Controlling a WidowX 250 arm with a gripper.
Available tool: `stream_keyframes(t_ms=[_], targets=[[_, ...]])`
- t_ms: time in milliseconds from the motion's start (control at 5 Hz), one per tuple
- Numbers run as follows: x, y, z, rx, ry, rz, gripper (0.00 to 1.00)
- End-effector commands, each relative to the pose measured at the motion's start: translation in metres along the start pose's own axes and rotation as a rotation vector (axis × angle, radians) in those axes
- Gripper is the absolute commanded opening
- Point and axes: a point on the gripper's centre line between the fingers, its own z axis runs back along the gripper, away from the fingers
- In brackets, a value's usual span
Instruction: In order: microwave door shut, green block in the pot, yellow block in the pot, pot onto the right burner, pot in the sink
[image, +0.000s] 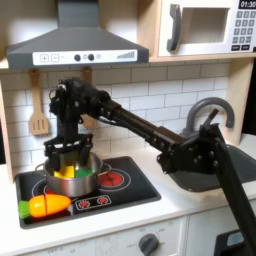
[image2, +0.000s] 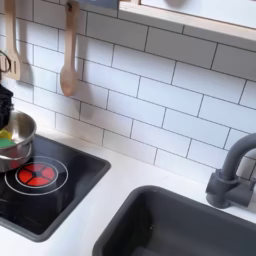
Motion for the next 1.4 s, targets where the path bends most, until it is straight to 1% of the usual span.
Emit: stream_keyframes(t_ms=[0,200,400,600,800,1000,1200], targets=[[-0.008,-0.004,-0.02,-0.018,0.05,-0.014,1.0],[-0.009,-0.007,-0.022,-0.031,0.049,-0.027,1.0],[-0.011,-0.017,-0.012,-0.031,0.028,-0.076,1.0],[-0.013,-0.034,-0.013,-0.038,0.031,-0.147,1.0],[-0.017,-0.041,-0.01,-0.039,0.021,-0.175,1.0],[-0.02,-0.043,-0.01,-0.041,0.024,-0.185,1.0],[-0.025,-0.049,-0.01,-0.053,0.028,-0.196,1.0]])
